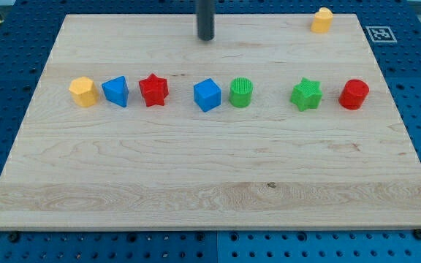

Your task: Slide the heart above the red circle

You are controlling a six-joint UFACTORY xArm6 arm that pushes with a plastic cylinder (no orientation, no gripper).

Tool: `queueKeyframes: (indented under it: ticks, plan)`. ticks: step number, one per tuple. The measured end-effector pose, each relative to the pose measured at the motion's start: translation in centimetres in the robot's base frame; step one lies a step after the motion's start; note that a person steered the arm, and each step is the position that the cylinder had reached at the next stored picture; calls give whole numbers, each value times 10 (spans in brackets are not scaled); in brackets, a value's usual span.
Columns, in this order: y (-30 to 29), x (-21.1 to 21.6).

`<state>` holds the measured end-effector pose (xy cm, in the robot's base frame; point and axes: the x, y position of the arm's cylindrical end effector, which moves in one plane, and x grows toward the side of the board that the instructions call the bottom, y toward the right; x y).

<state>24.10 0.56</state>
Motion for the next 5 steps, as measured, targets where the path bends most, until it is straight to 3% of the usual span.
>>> queueKeyframes:
  ticks: [2,5]
  plan:
    - [114,-45]
    - [172,-47]
